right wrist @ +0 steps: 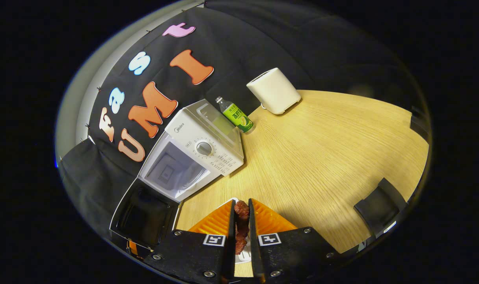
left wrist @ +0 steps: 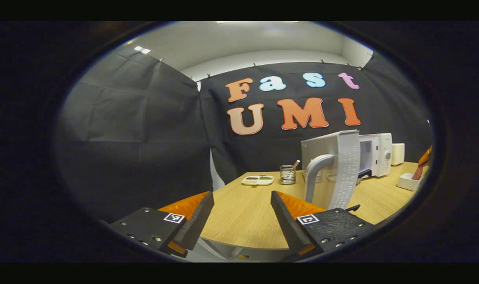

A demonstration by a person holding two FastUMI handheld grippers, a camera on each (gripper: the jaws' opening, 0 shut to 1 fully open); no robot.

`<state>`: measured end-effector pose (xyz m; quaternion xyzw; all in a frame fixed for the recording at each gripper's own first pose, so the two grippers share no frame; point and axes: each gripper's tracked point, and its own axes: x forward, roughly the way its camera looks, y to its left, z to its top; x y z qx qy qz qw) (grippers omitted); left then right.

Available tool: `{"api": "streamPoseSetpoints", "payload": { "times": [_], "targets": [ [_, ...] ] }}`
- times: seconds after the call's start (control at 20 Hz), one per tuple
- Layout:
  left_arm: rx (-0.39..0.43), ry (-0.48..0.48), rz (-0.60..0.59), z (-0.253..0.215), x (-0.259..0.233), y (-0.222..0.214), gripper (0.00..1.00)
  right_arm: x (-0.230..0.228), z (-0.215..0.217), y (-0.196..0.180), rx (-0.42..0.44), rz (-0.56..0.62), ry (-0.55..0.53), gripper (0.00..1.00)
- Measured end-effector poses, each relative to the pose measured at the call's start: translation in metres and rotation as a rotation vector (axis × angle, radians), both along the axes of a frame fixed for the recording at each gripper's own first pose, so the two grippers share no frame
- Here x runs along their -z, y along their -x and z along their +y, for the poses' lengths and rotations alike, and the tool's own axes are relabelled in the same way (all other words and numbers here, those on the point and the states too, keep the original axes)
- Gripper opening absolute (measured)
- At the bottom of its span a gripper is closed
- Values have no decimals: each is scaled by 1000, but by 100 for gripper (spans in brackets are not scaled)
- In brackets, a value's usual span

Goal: Open the microwave oven with the left hand, put the food in, and close the microwave oven.

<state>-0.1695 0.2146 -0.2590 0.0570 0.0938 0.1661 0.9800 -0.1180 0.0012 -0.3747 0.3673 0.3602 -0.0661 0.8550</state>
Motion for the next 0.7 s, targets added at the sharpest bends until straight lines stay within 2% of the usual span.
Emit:
{"api": "streamPoseSetpoints", "payload": {
  "times": [0.35,0.7],
  "targets": [
    [-32,11,18,11,4,-16,87,-43,-4,-22,-14,-76,121,16],
    [3,-9,11,7,-2,-36,87,-86,30,-82,-53,-191,167,16]
  ]
}}
